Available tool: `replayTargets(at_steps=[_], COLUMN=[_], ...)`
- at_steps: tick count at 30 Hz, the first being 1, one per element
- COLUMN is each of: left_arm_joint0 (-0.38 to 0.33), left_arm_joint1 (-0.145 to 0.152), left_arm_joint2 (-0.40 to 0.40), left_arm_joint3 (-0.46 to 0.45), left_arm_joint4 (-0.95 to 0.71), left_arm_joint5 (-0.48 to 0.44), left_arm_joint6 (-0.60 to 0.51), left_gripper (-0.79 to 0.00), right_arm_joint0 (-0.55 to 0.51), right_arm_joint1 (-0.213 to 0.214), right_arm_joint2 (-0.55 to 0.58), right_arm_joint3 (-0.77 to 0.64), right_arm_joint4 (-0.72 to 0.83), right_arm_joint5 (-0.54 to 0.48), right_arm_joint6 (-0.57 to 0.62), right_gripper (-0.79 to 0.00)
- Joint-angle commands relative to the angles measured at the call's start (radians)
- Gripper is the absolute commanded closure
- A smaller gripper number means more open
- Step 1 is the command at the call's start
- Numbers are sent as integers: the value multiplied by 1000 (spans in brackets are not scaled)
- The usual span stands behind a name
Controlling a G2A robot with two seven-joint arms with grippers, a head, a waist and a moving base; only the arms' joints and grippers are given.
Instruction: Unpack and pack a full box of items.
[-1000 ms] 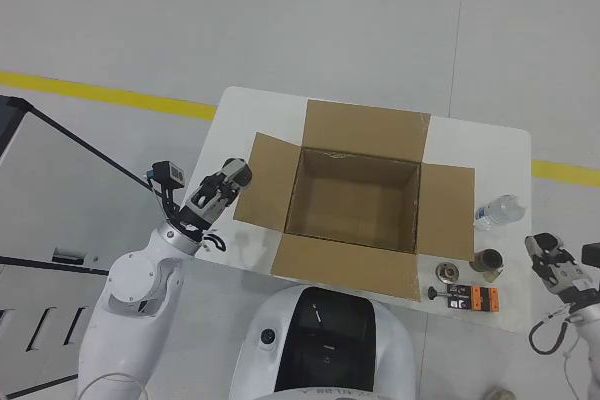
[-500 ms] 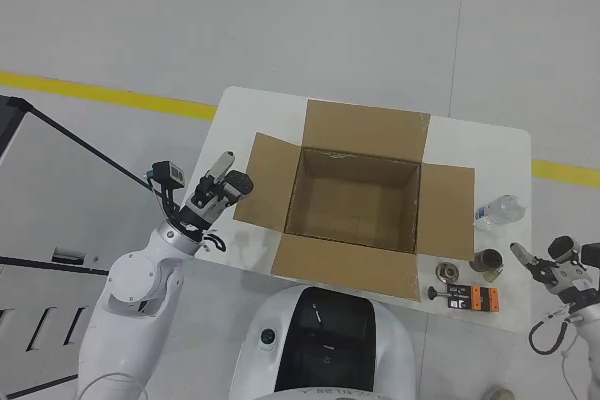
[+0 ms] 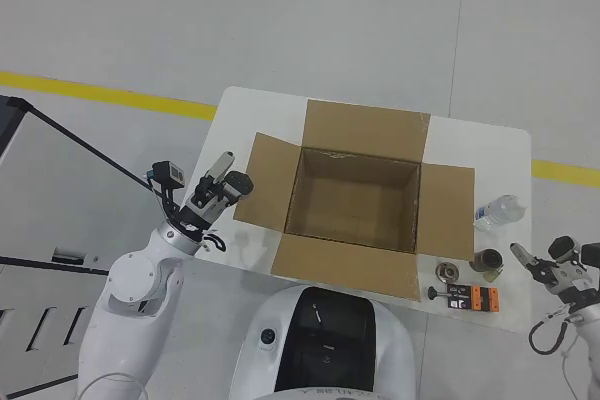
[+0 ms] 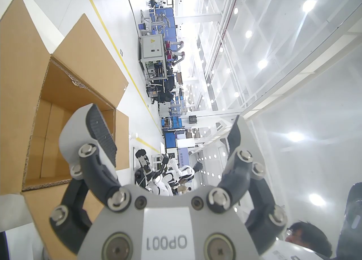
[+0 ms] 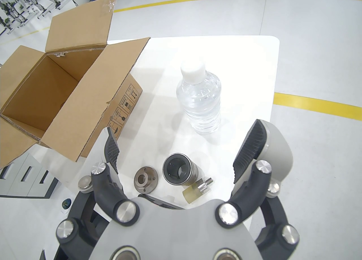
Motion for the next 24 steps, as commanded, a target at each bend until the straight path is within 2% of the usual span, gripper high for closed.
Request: replayTargets(at_steps=[1,5,7,11,16,21,24], left_arm_joint0=[-1,-1,-2,30,77,80,80], left_arm_joint1=[-1,-3,-1,3,4,3,3], left_arm_joint2=[1,-26,-65,-132,-144,-141,-141], left_arm_joint3=[0,26,63,78,48,46,46], left_arm_joint4=[-10,-88,-119,-150,-153,-151,-151], left_arm_joint5=[-1,-52,-73,-99,-97,-96,-96], left_arm_joint6=[4,16,11,0,-3,-2,-2], left_gripper=[-785,-785,-785,-785,-785,-785,-785], right_arm_joint0=[2,-40,-57,-59,-56,-60,-22], right_arm_joint1=[-1,-20,-31,-49,-54,-53,-55], right_arm_joint2=[-3,-86,-143,-231,-222,-190,-206], right_arm_joint3=[-8,-42,-48,-27,-32,-34,17], right_arm_joint4=[-1,-22,-57,-122,-165,-259,-282], right_arm_joint5=[-1,-4,33,126,192,247,287], right_arm_joint6=[-16,-184,-255,-409,-515,-594,-610], right_gripper=[-785,-785,-785,-785,-785,-785,-785])
